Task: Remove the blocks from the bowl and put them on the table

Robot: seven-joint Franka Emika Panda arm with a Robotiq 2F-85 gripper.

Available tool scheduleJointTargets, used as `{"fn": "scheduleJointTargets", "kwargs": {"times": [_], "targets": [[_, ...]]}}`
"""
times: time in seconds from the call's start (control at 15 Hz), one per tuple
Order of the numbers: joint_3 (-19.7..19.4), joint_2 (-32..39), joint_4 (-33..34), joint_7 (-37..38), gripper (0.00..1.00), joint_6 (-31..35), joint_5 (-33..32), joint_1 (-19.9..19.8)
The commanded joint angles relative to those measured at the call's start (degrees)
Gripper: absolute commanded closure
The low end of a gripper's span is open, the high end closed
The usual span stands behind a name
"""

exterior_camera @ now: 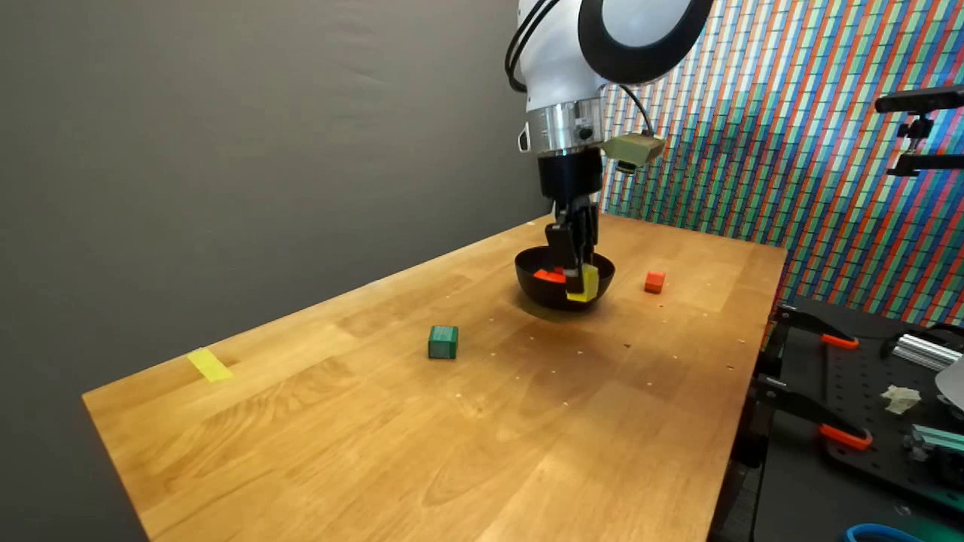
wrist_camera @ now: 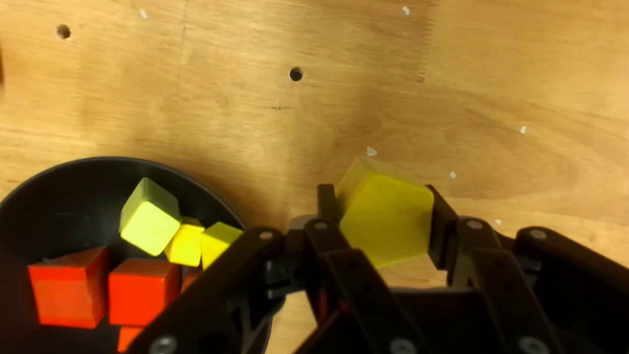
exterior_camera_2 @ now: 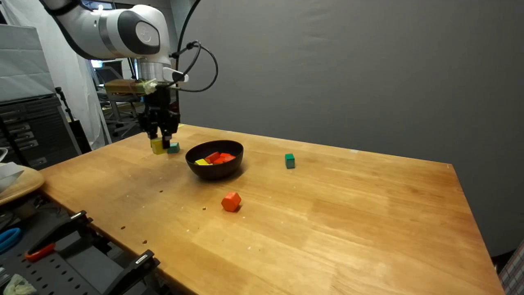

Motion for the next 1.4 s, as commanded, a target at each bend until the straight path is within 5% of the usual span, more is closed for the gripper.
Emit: {"fn": "scheduleJointTargets", "kwargs": {"times": [0.0,0.27,0.4,0.67,1.0,1.33], "targets": [[0.1,5.3,1.0,1.0,0.74,2.7,-0.3,1.5],[0.4,8.5,0.4,1.4,0.72,5.3,-0.5,3.5],[0.1,9.3,-0.1,2.1,0.31,6.8,-0.7,4.6],[-1.9,5.3,-3.5,6.3,0.02,11.7,-3.4,6.8],[-6.6,-6.6,-8.8,12.6,0.00,16.7,-8.3,5.2],[-11.0,-6.7,-2.1,15.5,0.00,16.3,-12.0,-1.3]]}}
